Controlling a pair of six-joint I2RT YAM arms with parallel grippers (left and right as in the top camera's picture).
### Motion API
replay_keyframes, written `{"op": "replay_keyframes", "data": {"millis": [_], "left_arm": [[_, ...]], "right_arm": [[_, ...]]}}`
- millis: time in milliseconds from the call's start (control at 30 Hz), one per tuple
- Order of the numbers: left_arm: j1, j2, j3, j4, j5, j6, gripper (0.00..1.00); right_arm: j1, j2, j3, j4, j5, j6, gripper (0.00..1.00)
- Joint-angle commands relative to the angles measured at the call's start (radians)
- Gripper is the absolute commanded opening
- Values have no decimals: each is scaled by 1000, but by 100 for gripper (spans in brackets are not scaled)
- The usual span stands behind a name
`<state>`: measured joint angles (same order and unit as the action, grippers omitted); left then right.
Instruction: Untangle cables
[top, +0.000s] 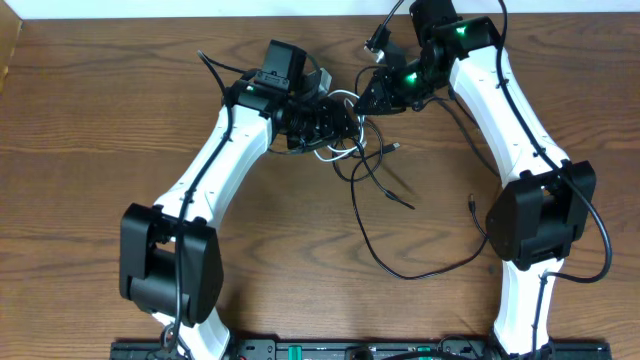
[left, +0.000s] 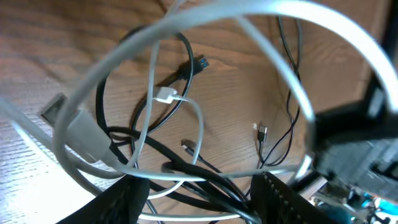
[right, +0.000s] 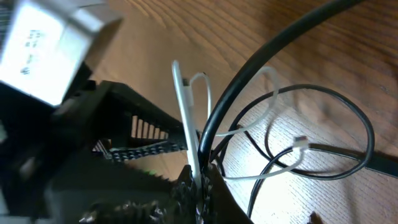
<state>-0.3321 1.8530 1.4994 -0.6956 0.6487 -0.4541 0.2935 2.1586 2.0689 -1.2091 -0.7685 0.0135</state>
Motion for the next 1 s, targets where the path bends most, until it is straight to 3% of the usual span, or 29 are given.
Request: {"op": "replay_keyframes", "data": {"millis": [0,367,467,633,767,967], "left_arm": [[-2,33,2,12,-3,-78,58],[-32,42,2,58,-3,-173,57],[-58,44,2,66,-3,-180,52],[-85,44,2,79,-7,-180,34],[-84,44,2,80,-35,-179,8],[-84,44,2,80,-93,-163,8]], "right_arm": [[3,-12,11,2,-31,-19,1],[3,-12,11,2,-19,-18,1],[3,-12,11,2,-10,-10,1],[3,-12,11,0,0,-7,1],[2,-12,11,-6,11,-6,1],[-1,-12,11,-19,111,68,1]]}}
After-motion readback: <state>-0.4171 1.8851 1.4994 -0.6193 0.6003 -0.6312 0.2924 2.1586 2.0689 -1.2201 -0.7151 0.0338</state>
